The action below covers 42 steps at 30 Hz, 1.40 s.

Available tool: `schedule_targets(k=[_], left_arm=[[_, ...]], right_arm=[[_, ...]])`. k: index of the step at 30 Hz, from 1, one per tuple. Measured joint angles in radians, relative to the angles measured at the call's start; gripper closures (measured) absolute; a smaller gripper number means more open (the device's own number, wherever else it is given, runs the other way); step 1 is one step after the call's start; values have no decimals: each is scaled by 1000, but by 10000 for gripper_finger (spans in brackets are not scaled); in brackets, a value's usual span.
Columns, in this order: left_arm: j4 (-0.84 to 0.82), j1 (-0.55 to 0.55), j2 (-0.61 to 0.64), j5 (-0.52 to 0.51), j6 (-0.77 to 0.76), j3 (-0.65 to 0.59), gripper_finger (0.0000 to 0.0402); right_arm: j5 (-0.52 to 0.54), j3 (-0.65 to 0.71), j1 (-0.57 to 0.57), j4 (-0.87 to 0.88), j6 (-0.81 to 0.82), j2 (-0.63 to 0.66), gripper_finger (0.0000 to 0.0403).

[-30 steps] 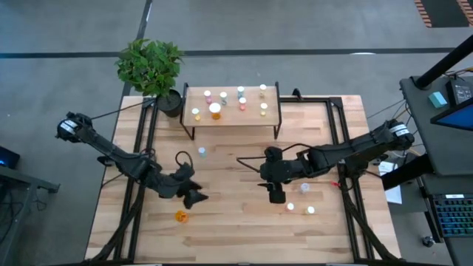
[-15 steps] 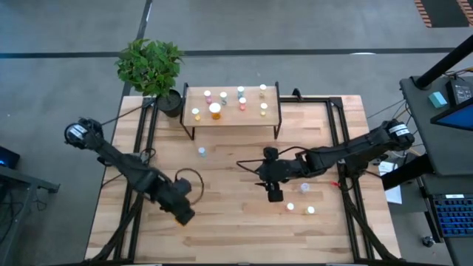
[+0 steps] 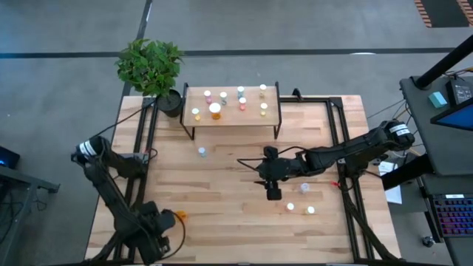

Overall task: Pick and place medicine bottles onto shelf by color
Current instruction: Put the orange pill bottle on the shelf

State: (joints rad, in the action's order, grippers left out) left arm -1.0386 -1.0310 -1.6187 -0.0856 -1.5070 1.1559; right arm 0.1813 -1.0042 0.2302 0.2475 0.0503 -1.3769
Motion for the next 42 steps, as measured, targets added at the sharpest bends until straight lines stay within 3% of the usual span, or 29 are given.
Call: schedule_targets(k=[4,7,13,22,25,42], left_arm=[[2,-4,-23,-180,-6,-1,107],[-2,-2,-41,-245,-6,-6,107],[51,4,-59,-260,-40,-54,107],[196,7,-61,-379,-78,-149,112],[198,8,-61,-422,-83,-155,125],[204,10,-61,-422,-85,-157,218]], right_arm=[[0,-5,0,-4,0,0,199],[0,0,0,-19,1,0,199],[2,5,0,-31,1,0,199],[2,5,0,-44,1,0,199],[2,5,0,-44,1,0,199],[2,6,0,-44,2,0,199]])
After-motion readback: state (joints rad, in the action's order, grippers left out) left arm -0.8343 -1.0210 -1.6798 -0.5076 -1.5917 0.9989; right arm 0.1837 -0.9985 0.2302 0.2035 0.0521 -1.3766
